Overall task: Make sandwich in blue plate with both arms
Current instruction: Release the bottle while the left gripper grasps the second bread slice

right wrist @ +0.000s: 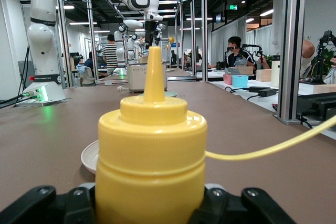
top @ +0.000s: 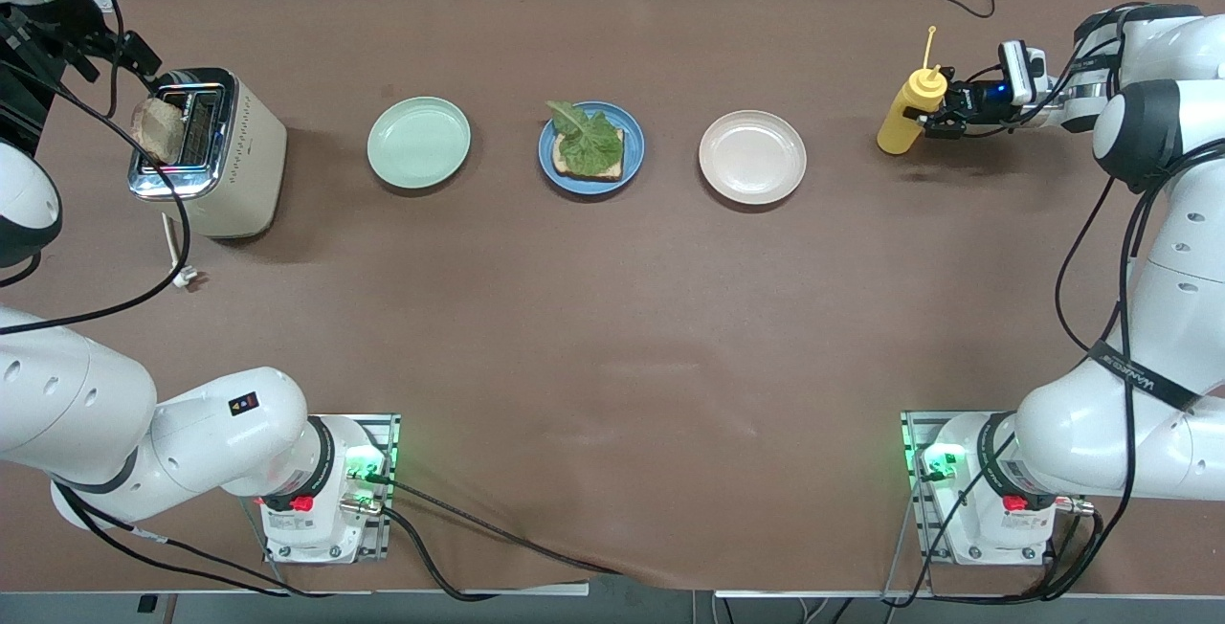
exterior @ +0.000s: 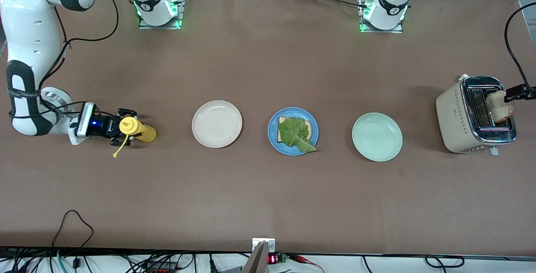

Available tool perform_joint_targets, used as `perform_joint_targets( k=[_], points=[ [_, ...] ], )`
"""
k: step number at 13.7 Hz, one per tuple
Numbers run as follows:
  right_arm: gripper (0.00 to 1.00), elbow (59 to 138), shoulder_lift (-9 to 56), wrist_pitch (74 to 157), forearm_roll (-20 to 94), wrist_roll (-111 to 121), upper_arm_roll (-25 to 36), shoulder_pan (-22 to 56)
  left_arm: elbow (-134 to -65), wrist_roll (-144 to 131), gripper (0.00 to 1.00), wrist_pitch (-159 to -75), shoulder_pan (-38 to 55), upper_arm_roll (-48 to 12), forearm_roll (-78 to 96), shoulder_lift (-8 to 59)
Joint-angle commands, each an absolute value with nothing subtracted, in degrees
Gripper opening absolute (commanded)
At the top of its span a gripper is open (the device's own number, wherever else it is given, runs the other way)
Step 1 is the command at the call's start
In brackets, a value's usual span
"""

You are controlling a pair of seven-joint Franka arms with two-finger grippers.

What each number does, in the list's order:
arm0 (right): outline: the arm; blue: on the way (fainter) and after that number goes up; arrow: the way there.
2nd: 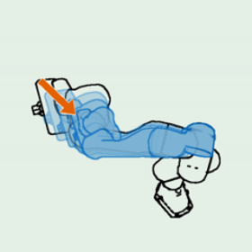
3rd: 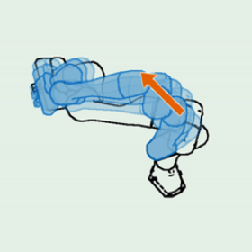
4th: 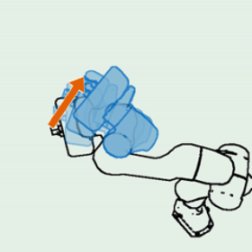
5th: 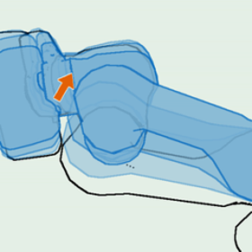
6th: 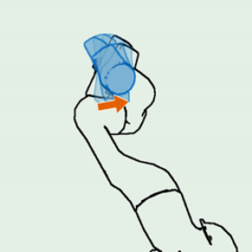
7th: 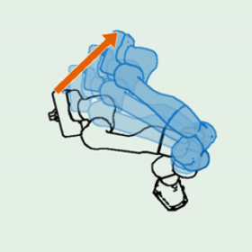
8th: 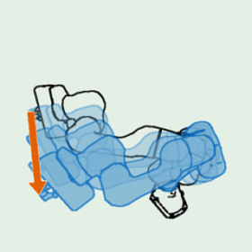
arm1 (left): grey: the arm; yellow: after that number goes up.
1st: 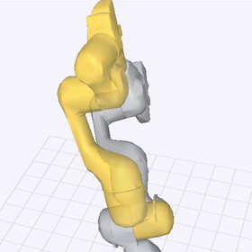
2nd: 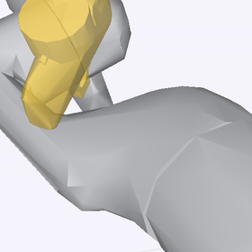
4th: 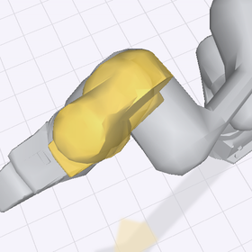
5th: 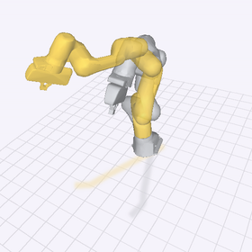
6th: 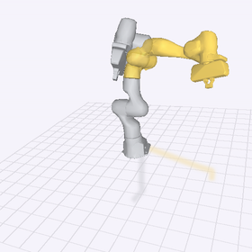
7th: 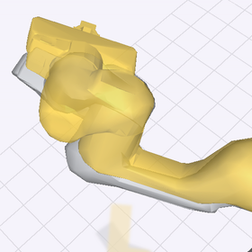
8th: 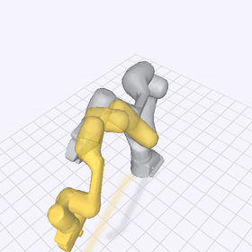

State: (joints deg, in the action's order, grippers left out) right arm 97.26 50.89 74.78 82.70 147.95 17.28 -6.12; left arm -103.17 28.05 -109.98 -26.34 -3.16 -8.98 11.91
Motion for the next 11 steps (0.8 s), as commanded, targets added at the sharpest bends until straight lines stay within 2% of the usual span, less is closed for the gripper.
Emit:
perform_joint_targets(
  k=[1, 2, 3, 6, 8, 11],
  points=[
    [0.62, 96.0, 51.8, 73.7, 83.4, 148.3, 16.4, -7.2, -103.8, 31.4, 1.0, -110.7, -28.7, -4.0, -4.8, 14.0],
    [0.89, 96.0, 51.8, 73.7, 83.3, 148.4, 16.4, -7.4, -104.0, 31.7, 0.96, -110.7, -29.1, -4.0, -4.7, 14.3],
    [1.0, 96.0, 51.7, 73.7, 83.1, 148.5, 16.4, -7.7, -104.1, 31.7, 0.87, -110.8, -29.2, -4.0, -4.7, 14.8],
    [1.0, 94.8, 51.3, 73.7, 80.9, 148.1, 16.6, -9.4, -104.1, 31.6, 0.64, -111.6, -30.1, -4.0, -4.0, 16.1],
    [1.0, 94.7, 51.1, 73.7, 78.8, 147.7, 16.6, -11.1, -104.0, 31.8, 0.34, -111.6, -30.3, -4.0, -3.9, 16.4],
    [1.0, 92.6, 50.5, 72.3, 74.5, 145.6, 17.0, -13.8, -103.1, 31.8, 0.03, -109.2, -30.4, -3.9, -4.0, 15.9]
  ],
)
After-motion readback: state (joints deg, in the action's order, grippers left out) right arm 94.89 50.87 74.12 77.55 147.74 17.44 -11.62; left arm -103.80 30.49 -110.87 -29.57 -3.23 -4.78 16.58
